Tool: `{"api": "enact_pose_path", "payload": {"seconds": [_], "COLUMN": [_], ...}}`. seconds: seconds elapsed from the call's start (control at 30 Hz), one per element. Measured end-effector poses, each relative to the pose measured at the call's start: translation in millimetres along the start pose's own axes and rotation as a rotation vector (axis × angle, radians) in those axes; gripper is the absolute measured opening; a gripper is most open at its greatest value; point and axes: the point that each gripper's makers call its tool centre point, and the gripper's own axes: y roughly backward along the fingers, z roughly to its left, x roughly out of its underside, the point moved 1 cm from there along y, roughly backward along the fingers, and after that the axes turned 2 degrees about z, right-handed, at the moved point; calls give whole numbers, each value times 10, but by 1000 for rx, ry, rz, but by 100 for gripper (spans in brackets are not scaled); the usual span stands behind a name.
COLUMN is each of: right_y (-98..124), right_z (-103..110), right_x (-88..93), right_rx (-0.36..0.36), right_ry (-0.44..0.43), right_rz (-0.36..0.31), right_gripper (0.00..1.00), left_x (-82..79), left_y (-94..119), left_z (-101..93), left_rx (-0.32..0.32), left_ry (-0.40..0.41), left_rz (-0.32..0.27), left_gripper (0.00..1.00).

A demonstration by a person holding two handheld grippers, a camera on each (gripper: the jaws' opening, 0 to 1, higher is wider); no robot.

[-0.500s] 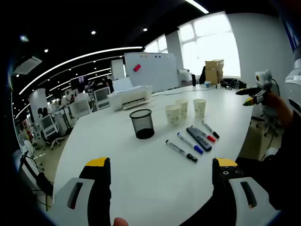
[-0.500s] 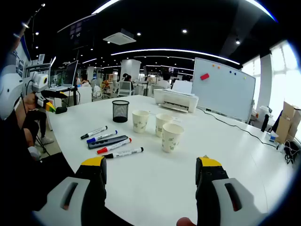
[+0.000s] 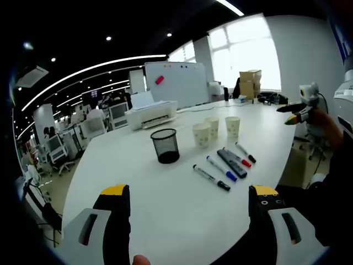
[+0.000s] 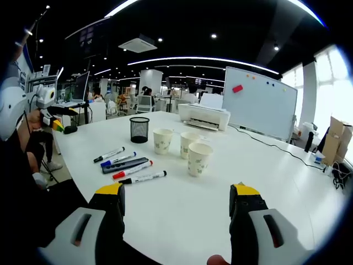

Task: Place the scattered laser pointers and whiteboard markers into the pen holder and stack the scattered paper cups together

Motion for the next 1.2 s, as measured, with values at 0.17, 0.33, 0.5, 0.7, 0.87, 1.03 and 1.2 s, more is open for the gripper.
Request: {"api": "enact_pose_path", "payload": {"seconds": [0.17,0.33,0.5,0.7,0.87,1.03,1.2], "right_y": [-6,-5,-3,-3,-9,-10,-19], "right_z": [-8,-5,2,7,6,5,6], "right_x": [8,2,-8,-11,-4,-11,1], "right_rx": [3,4,3,3,3,1,-2], "right_ry": [4,9,9,12,17,17,23], "right_rz": [6,5,5,6,11,8,18], "right_gripper": [72,72,72,72,72,72,73], "left_x": [8,12,-6,-13,-5,-8,-35], "left_y": [6,5,5,3,9,24,30], "left_z": [1,-14,-17,-16,-17,2,-22], "left_rx": [-1,11,13,13,14,7,19], "left_ry": [2,7,6,7,8,8,10], "left_rz": [0,-1,-9,-13,-10,-9,-20], "left_gripper": [91,91,91,91,91,91,91]}}
